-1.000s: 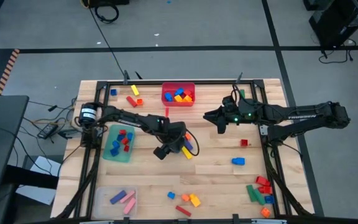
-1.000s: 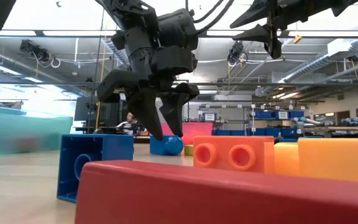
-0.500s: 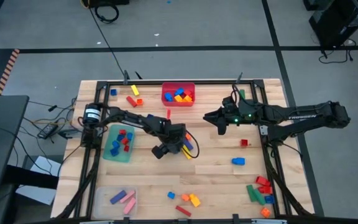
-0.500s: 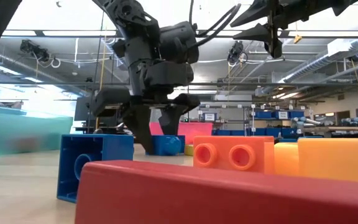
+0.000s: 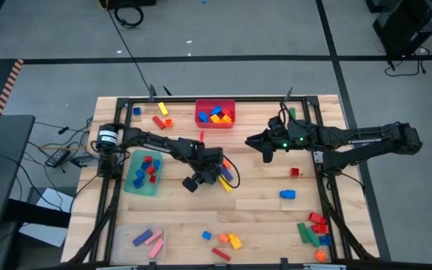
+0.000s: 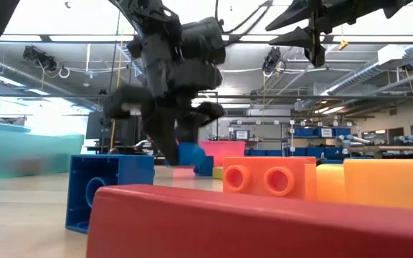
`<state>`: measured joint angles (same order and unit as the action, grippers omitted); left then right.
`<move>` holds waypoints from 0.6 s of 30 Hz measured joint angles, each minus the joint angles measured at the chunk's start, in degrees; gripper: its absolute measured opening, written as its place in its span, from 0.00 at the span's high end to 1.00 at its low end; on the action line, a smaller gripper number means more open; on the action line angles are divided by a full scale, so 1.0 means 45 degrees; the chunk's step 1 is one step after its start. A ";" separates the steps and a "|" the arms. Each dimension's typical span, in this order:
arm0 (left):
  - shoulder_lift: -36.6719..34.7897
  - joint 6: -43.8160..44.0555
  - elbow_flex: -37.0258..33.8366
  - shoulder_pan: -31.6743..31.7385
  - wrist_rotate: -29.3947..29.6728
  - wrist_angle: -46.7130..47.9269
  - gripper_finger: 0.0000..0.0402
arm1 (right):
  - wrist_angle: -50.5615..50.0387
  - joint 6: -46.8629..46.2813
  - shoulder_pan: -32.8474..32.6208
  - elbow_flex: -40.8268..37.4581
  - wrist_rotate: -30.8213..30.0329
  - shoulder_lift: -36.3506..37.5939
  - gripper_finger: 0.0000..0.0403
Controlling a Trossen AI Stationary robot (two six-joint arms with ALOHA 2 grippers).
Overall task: Sort blocks by size
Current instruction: Put the blue 1 studded building block into the red bin
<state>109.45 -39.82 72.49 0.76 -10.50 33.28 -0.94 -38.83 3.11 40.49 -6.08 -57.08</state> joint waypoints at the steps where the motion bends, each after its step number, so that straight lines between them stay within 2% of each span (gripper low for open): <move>1: -0.0231 0.0369 0.0005 0.0075 -0.0238 0.0280 0.67 | -0.0020 0.0004 0.0000 0.0000 0.0006 0.0000 0.66; 5: -0.1482 0.1733 0.0007 0.0634 -0.0810 0.0849 0.67 | -0.0061 0.0057 0.0000 0.0000 0.0047 0.0000 0.66; 9: -0.2991 0.2973 0.0010 0.1765 0.0158 0.0817 0.67 | -0.0075 0.0332 -0.0005 0.0000 0.0051 0.0000 0.66; 14: -0.4200 0.5583 0.0024 0.3955 0.1401 0.0142 0.66 | -0.0131 0.0393 -0.0005 0.0000 0.0052 0.0000 0.66; 18: -0.4152 0.8045 0.0024 0.6021 0.1424 -0.0418 0.66 | -0.0123 0.0568 -0.0005 0.0000 0.0052 0.0000 0.66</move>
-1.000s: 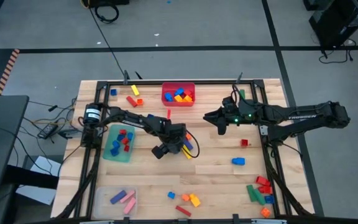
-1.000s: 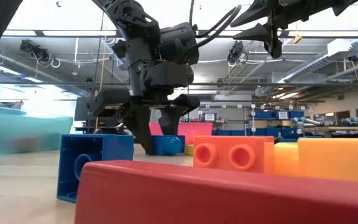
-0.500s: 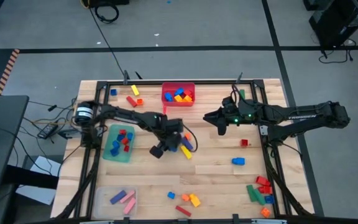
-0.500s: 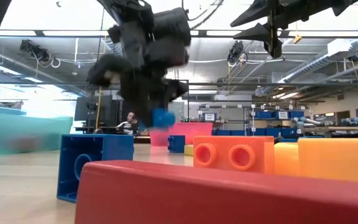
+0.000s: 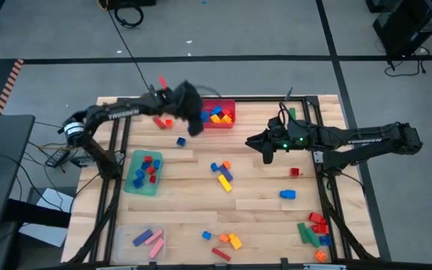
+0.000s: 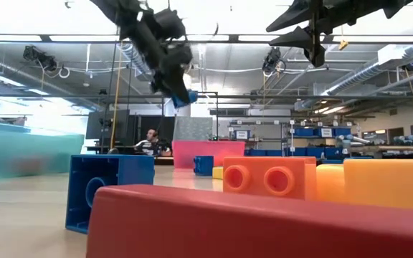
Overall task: Sort blocks by size
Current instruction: Put the blue 1 studded building block into the red bin
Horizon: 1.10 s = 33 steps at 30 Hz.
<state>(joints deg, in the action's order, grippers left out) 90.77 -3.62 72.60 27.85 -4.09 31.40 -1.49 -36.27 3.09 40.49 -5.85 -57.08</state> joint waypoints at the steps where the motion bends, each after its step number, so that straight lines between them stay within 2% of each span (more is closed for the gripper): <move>1: 0.0121 0.0406 0.0000 0.0453 -0.0224 -0.0184 0.66 | -0.0003 0.0002 0.0000 0.0000 0.0000 0.0001 0.66; 5: 0.0784 0.1250 0.0000 0.1698 -0.1357 -0.1047 0.65 | 0.0017 0.0003 0.0000 0.0000 -0.0069 0.0000 0.66; 10: 0.2159 0.0800 0.0831 0.2104 -0.1443 -0.1192 0.65 | 0.0024 0.0000 0.0004 0.0000 -0.0703 0.0001 0.66; 14: 0.3674 -0.0008 0.2576 0.2041 -0.1516 -0.0302 0.65 | 0.0025 -0.0100 0.0008 0.0000 -0.1136 0.0000 0.66; 20: 0.5932 -0.0771 0.5182 0.2044 -0.1226 0.2234 0.63 | 0.0028 -0.0437 0.0010 0.0000 -0.1674 0.0000 0.66; 25: 0.7127 -0.1058 0.5976 0.2180 -0.0767 0.3507 0.55 | 0.0028 -0.0903 0.0010 0.0000 -0.2071 0.0001 0.66; 33: 0.7327 -0.1343 0.6046 0.2220 -0.0768 0.3133 0.39 | 0.0030 -0.1146 0.0019 0.0000 -0.2268 0.0000 0.66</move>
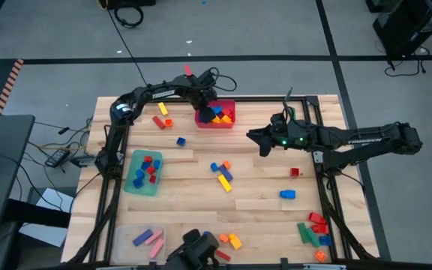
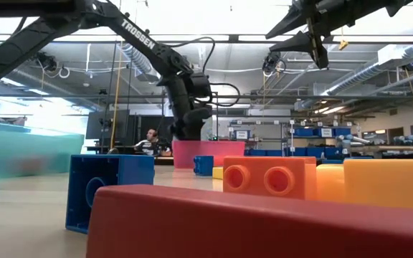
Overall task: Sort blocks by size
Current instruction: Put the blue 1 studded building block into the red bin, then put the green rectangle block into the transparent bin
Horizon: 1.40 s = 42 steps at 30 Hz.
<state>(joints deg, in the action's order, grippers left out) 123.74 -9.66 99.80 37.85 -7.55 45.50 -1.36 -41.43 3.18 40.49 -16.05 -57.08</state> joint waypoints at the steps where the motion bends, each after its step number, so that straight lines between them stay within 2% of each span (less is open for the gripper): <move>1: 0.0000 -0.0135 0.0077 0.0000 -0.0002 0.0012 0.37 | -0.0001 0.0000 0.0000 0.0000 -0.0079 0.0002 0.66; 6: -0.0010 -0.0150 0.1237 0.0010 0.0150 0.0340 0.34 | -0.0001 0.0065 0.0000 0.0000 -0.0244 0.0000 0.66; 10: -0.0012 -0.0743 0.2634 0.0007 0.0124 0.1602 0.34 | 0.0001 0.0577 0.0000 0.0000 -0.0293 0.0000 0.66; 13: -0.0024 -0.0962 0.3530 -0.0015 -0.0361 0.2629 0.34 | 0.0004 0.0877 0.0000 0.0000 -0.0561 0.0000 0.65; 17: -0.0845 -0.0822 0.3344 -0.0117 -0.0933 0.2399 0.34 | 0.0004 0.0976 0.0079 0.0000 -0.0753 0.0000 0.61; 21: -0.2420 -0.0438 0.1600 -0.0480 -0.0786 0.1009 0.34 | 0.0023 0.1556 0.0087 0.0000 -0.0595 0.0000 0.54; 26: -0.5365 0.1001 -0.2450 -0.1045 -0.0060 -0.1972 0.34 | 0.0069 0.1983 0.0087 0.0000 -0.0522 0.0005 0.43; 28: -0.6645 0.1635 -0.4198 -0.1402 0.0623 -0.2988 0.34 | 0.0067 0.2412 0.0087 0.0000 -0.0507 0.0005 0.41; 32: -0.9164 0.3088 -0.7117 -0.2639 0.3044 -0.3975 0.34 | -0.0149 0.2883 0.0087 0.0079 0.0124 0.0005 0.39; 36: -1.1098 0.4651 -0.8922 -0.4130 0.4514 -0.3933 0.34 | -0.2906 0.3417 -0.0045 0.1136 0.1259 0.0010 0.41; 39: -1.1973 0.5682 -0.9694 -0.5298 0.4724 -0.3837 0.34 | -0.6419 0.3441 -0.0371 0.2369 0.1393 -0.0047 0.42; 42: -1.2468 0.6817 -1.0122 -0.6424 0.4721 -0.3707 0.34 | -0.9722 0.2305 -0.0934 0.3745 0.1440 -0.0390 0.43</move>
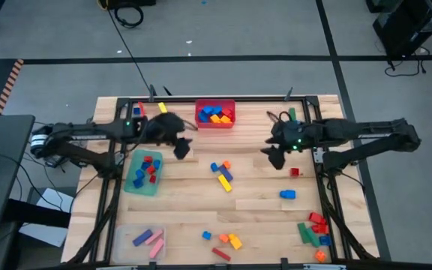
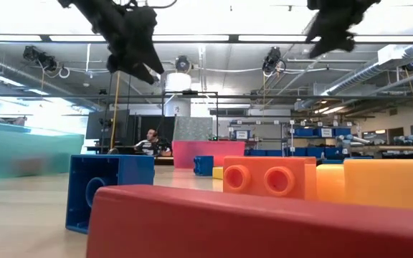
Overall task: Sort blocks by size
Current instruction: Put the green rectangle block into the transparent bin
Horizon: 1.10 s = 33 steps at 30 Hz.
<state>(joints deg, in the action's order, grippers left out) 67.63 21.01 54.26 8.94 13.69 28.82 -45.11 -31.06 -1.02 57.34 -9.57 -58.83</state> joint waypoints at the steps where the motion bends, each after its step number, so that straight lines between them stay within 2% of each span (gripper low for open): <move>1: -0.0009 0.0106 -0.0027 -0.0331 0.0005 -0.0003 0.34 | -0.0981 -0.0494 -0.0227 0.0399 0.0071 -0.0183 0.44; 6: 0.0112 0.0098 -0.0038 -0.1696 0.0006 0.0012 0.34 | -0.4120 -0.3020 -0.1661 0.1700 0.0611 -0.1331 0.47; 13: 0.0140 0.0329 -0.0048 -0.2495 0.0053 -0.0175 0.34 | -0.6626 -0.7178 -0.4253 0.1812 0.1727 -0.2764 0.50; 22: 0.0102 0.0044 -0.0043 -0.2906 0.0068 -0.0161 0.34 | -0.6372 -1.4066 -0.8290 0.1812 0.1889 -0.3638 0.51; 26: 0.0102 0.0115 -0.0043 -0.3078 0.0073 -0.0152 0.34 | -0.5892 -1.6616 -0.9802 0.1807 0.2470 -0.4555 0.51; 29: 0.0102 0.0473 -0.0043 -0.3179 0.0068 -0.0287 0.34 | -0.5303 -1.7569 -1.0635 0.1802 0.3097 -0.5444 0.51; 33: 0.0102 0.0342 -0.0038 -0.3451 0.0065 -0.0763 0.34 | -0.4153 -1.7947 -1.1301 0.1792 0.4681 -0.6696 0.51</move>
<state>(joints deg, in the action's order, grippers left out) 68.10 22.55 54.08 -6.59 13.99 25.39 -63.80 -111.82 -51.88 65.41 11.49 -88.97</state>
